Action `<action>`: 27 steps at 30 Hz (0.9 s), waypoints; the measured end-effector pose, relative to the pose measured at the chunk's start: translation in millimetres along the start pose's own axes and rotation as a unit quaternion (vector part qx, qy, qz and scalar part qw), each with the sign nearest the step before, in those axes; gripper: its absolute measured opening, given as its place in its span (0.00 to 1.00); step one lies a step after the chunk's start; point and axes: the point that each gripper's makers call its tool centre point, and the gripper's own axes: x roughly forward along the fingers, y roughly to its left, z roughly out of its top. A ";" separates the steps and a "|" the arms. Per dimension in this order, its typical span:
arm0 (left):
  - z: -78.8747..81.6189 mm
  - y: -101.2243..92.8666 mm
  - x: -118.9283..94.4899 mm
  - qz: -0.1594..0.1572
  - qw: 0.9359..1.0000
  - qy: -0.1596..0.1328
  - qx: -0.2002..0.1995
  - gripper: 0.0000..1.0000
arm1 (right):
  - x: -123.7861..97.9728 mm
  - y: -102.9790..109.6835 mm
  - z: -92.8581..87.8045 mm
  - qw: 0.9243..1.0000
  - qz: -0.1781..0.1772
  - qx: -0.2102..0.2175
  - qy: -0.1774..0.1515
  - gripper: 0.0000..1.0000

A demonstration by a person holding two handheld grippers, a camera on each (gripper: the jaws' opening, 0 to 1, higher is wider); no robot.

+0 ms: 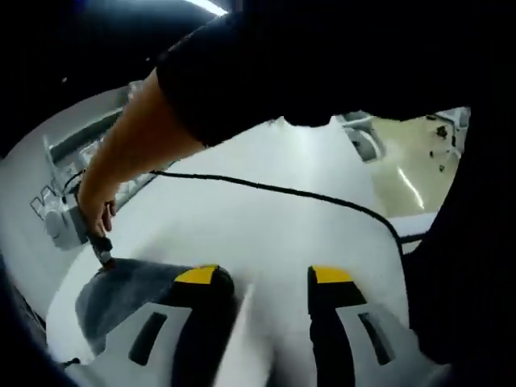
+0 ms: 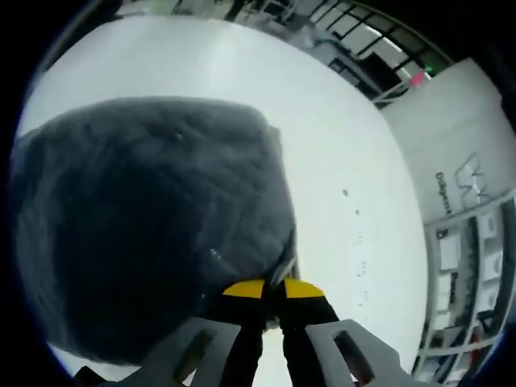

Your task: Open the folded towel by lifting each exposed corner and separating the folded layers until the towel lies flat within the target outline without major curled edges

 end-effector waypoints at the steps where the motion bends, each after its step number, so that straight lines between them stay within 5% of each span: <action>1: 1.9 0.9 -4.6 0.000 1.000 -0.003 -0.001 0.50 | -0.5 0.4 0.1 1.000 -0.002 -0.001 -0.001 0.00; 6: 7.8 16.4 -25.8 0.026 0.999 -0.022 -0.015 0.69 | -6.9 -0.3 1.6 1.000 -0.007 -0.008 0.000 0.02; 11: 7.9 75.3 -61.0 0.118 0.991 -0.050 -0.048 0.92 | -18.7 -11.4 2.8 1.000 -0.019 0.025 -0.006 0.16; 14: -3.1 112.5 -82.5 0.163 0.981 -0.057 -0.090 1.00 | -30.4 -32.7 7.5 0.997 -0.044 0.054 -0.024 0.39; 19: -11.3 150.9 -113.6 0.197 0.967 -0.081 -0.141 1.00 | -56.6 -48.4 11.7 0.993 -0.085 0.072 -0.049 0.91; 20: -10.7 158.5 -120.3 0.204 0.964 -0.087 -0.144 1.00 | -62.7 -54.6 13.8 0.990 -0.104 0.072 -0.059 1.00; 24: -12.3 171.2 -131.4 0.219 0.961 -0.089 -0.144 1.00 | -94.0 -65.7 23.6 0.978 -0.159 0.093 -0.094 1.00; 27: -12.4 181.2 -140.0 0.234 0.957 -0.090 -0.143 1.00 | -123.5 -70.1 37.1 0.956 -0.195 0.151 -0.160 1.00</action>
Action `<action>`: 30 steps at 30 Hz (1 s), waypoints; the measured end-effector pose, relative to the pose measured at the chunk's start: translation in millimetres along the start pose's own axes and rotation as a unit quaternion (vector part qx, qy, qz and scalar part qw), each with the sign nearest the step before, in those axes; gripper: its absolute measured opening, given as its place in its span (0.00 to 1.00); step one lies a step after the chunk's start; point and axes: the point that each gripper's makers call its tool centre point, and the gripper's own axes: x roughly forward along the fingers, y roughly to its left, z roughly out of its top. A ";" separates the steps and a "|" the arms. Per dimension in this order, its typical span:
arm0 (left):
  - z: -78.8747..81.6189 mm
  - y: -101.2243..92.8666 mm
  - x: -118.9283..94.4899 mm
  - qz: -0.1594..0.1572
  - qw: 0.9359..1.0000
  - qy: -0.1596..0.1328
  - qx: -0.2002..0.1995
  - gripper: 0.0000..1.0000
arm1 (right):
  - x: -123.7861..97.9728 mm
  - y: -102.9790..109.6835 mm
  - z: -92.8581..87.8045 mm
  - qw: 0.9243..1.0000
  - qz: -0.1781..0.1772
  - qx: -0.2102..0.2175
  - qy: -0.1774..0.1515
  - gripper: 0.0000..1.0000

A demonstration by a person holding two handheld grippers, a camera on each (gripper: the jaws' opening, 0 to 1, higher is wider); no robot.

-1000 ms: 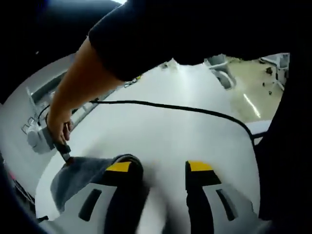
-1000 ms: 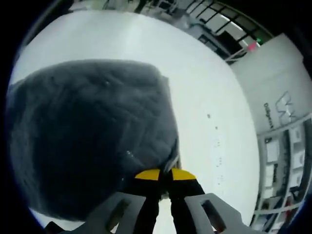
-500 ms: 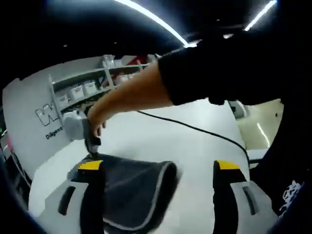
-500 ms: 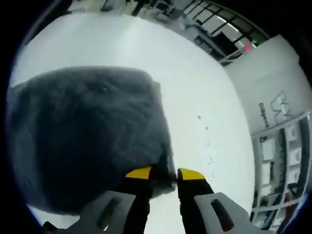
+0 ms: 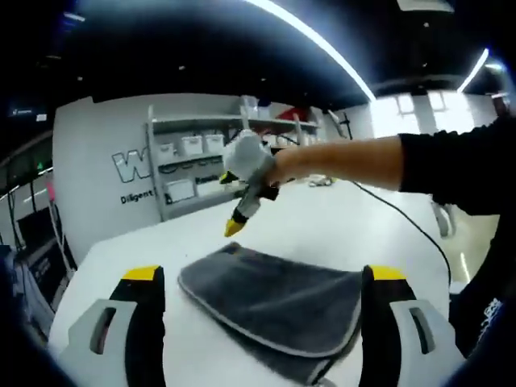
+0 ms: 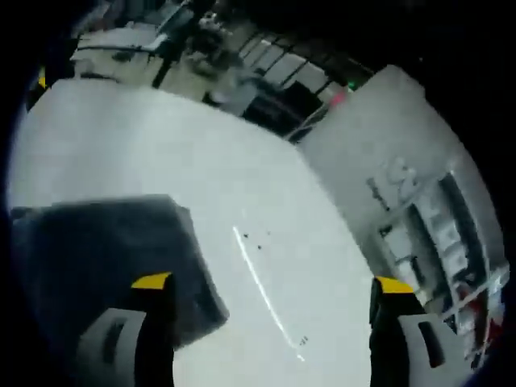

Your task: Open the folded towel by lifting each exposed corner and separating the folded layers until the towel lies flat within the target outline without major curled edges

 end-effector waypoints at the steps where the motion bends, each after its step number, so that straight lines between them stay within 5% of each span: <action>1: 1.6 3.6 -2.0 0.003 1.000 -0.001 -0.002 1.00 | -8.1 -1.3 3.4 1.000 -0.011 0.023 -0.012 1.00; 6: 6.4 17.7 -7.7 0.016 1.000 -0.010 -0.008 1.00 | -57.3 5.8 12.9 0.992 -0.053 0.085 -0.072 1.00; 14: 14.7 39.8 -25.6 0.032 0.999 -0.023 -0.007 1.00 | -152.3 26.4 -7.2 0.973 -0.110 0.157 -0.131 1.00; 19: 13.9 71.1 -44.5 0.048 0.998 -0.030 -0.011 1.00 | -201.5 33.3 -21.3 0.961 -0.144 0.185 -0.148 1.00; 30: 6.5 60.8 -72.8 0.048 0.998 -0.043 -0.022 1.00 | -288.4 66.6 -21.7 0.945 -0.187 0.206 -0.172 1.00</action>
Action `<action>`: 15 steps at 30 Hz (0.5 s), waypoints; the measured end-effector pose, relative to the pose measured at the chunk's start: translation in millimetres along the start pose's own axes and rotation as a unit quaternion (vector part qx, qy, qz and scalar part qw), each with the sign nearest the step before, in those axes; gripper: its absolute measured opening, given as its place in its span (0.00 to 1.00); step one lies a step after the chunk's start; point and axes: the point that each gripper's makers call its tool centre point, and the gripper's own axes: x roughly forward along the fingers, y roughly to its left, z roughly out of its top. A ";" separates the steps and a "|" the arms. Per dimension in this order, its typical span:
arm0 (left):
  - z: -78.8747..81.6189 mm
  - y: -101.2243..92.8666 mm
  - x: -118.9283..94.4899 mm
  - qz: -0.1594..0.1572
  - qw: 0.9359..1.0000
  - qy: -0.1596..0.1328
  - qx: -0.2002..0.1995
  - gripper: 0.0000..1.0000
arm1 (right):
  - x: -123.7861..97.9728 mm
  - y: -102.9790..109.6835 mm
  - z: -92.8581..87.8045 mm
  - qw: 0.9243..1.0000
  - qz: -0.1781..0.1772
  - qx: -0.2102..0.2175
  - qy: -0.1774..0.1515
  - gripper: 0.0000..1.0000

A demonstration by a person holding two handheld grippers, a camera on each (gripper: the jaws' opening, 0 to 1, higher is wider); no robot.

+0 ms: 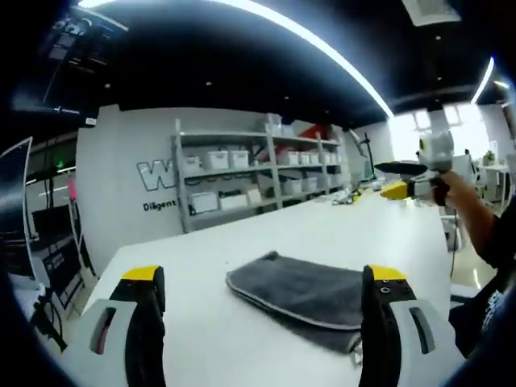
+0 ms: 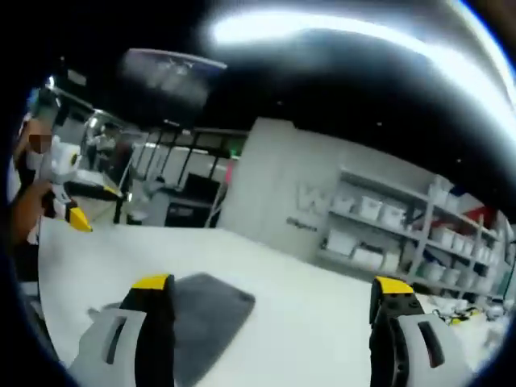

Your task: Open the folded towel by lifting each exposed corner and separating the folded layers until the towel lies flat within the target outline without major curled edges

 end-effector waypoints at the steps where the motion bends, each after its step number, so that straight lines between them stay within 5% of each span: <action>1: -1.0 0.1 -3.3 0.002 1.000 0.000 -0.002 1.00 | -9.3 1.3 3.0 1.000 -0.006 -0.003 -0.007 1.00; 7: -8.8 0.5 -17.1 0.007 1.000 0.008 -0.016 1.00 | -59.1 15.9 5.6 0.997 -0.033 -0.057 -0.030 1.00; 15: -14.2 7.6 -27.3 0.015 1.000 0.016 -0.014 1.00 | -71.8 12.3 -9.5 0.997 -0.042 -0.057 -0.016 1.00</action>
